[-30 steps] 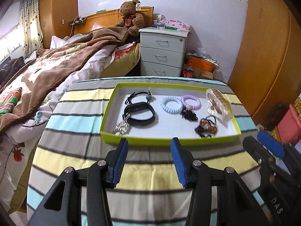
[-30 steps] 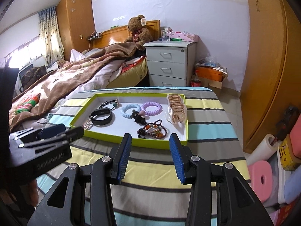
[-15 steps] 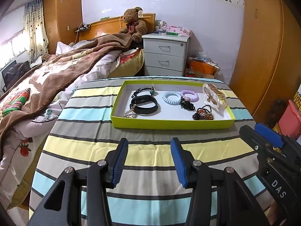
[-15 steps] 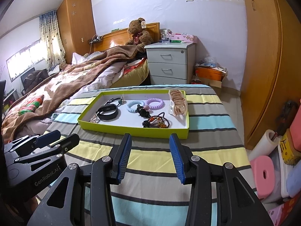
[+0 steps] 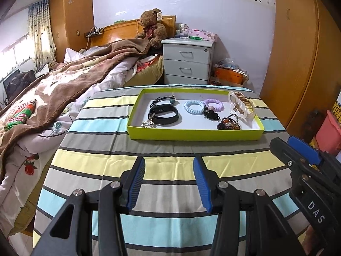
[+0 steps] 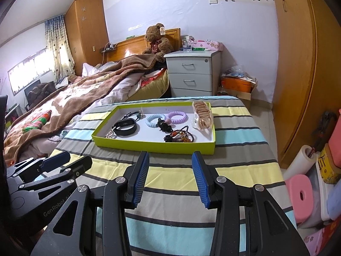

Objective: Organize jewelry

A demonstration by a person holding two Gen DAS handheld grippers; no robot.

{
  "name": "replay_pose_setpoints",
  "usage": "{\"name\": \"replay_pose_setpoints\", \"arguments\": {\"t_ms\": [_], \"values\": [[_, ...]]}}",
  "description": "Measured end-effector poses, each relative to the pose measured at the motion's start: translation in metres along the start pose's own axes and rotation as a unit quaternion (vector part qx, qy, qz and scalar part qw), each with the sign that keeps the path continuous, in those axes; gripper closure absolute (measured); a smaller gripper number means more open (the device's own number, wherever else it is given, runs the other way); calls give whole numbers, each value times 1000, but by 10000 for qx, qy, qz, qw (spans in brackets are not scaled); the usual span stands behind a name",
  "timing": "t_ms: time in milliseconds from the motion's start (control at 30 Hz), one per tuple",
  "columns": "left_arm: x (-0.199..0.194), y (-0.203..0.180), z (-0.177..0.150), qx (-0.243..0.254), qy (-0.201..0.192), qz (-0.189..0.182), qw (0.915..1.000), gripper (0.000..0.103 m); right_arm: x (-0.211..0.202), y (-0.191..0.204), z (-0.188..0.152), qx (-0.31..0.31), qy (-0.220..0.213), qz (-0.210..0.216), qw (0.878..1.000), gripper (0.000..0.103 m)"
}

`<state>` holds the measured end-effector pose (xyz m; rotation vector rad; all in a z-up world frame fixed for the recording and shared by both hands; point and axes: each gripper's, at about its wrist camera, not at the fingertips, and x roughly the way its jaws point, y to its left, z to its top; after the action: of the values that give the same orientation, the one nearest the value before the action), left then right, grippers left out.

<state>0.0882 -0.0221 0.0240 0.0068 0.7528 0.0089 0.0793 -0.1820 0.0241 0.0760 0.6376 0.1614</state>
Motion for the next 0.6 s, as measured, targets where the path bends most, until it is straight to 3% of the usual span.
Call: {"name": "replay_pose_setpoints", "arguments": {"t_ms": [600], "values": [[-2, 2, -6, -88, 80, -58, 9999, 54, -5, 3, 2, -53, -30, 5, 10000, 60]]}}
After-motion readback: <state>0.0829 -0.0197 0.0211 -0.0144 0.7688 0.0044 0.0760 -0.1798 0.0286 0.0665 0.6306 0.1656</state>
